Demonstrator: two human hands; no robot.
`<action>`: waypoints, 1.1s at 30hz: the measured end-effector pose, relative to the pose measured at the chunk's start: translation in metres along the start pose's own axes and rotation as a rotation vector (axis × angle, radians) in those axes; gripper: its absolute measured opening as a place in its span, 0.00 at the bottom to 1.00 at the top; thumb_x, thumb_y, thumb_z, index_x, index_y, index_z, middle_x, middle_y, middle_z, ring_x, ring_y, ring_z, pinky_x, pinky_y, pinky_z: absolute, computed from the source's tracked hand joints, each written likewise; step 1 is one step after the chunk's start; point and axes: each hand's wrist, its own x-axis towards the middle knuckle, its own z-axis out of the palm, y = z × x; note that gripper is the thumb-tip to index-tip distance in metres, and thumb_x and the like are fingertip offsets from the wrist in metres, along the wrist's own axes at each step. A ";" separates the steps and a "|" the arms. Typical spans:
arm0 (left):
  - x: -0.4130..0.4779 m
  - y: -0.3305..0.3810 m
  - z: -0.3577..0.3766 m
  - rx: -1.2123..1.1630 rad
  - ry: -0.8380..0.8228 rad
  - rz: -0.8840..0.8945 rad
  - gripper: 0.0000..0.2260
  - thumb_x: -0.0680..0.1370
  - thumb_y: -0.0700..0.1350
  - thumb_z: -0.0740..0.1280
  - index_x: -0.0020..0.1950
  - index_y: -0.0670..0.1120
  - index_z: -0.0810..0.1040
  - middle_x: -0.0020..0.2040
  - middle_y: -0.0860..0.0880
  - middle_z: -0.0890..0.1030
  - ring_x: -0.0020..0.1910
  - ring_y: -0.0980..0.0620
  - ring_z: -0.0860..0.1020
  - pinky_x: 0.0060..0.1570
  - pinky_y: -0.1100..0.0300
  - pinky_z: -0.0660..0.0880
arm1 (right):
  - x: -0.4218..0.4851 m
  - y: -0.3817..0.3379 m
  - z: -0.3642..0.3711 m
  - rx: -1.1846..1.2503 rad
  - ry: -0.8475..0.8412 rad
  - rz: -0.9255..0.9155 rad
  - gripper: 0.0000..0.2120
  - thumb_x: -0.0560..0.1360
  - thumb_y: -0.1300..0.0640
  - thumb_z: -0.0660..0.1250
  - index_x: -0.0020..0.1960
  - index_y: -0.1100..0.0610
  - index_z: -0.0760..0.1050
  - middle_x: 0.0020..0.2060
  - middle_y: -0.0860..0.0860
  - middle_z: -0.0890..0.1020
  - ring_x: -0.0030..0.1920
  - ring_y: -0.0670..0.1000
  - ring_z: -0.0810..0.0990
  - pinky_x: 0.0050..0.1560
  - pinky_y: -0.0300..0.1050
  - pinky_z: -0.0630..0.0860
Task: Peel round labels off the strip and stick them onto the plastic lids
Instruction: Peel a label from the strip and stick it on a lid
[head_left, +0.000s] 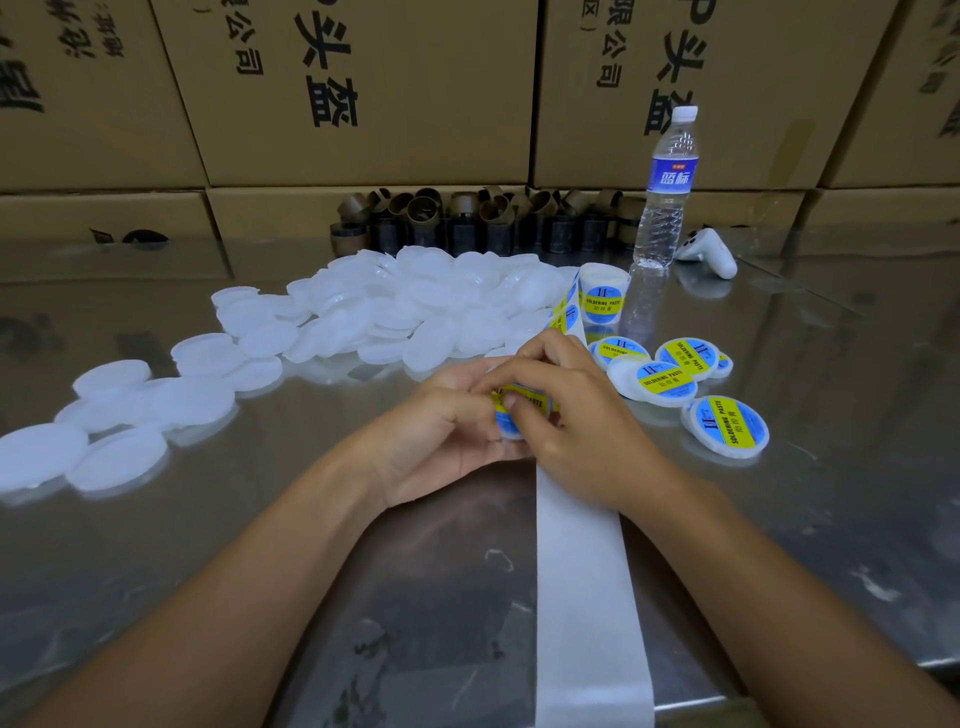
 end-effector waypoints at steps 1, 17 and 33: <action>0.000 -0.001 0.000 0.010 0.014 0.000 0.26 0.64 0.27 0.54 0.62 0.35 0.72 0.51 0.40 0.78 0.50 0.48 0.81 0.49 0.55 0.79 | 0.000 0.000 0.000 -0.005 -0.007 0.005 0.13 0.73 0.63 0.62 0.50 0.50 0.81 0.43 0.48 0.70 0.48 0.45 0.67 0.48 0.28 0.62; 0.002 -0.005 0.001 0.031 0.078 -0.014 0.20 0.76 0.23 0.51 0.60 0.36 0.73 0.52 0.42 0.82 0.53 0.47 0.82 0.54 0.52 0.79 | 0.003 -0.007 -0.005 0.241 0.014 0.171 0.17 0.72 0.64 0.68 0.46 0.40 0.79 0.41 0.49 0.74 0.40 0.40 0.71 0.42 0.28 0.65; 0.004 -0.007 0.002 0.074 0.200 -0.008 0.14 0.81 0.33 0.56 0.64 0.40 0.73 0.59 0.40 0.80 0.57 0.41 0.79 0.60 0.45 0.75 | 0.005 0.003 -0.003 0.193 0.262 0.198 0.18 0.68 0.60 0.74 0.51 0.45 0.74 0.36 0.45 0.76 0.36 0.46 0.74 0.36 0.29 0.68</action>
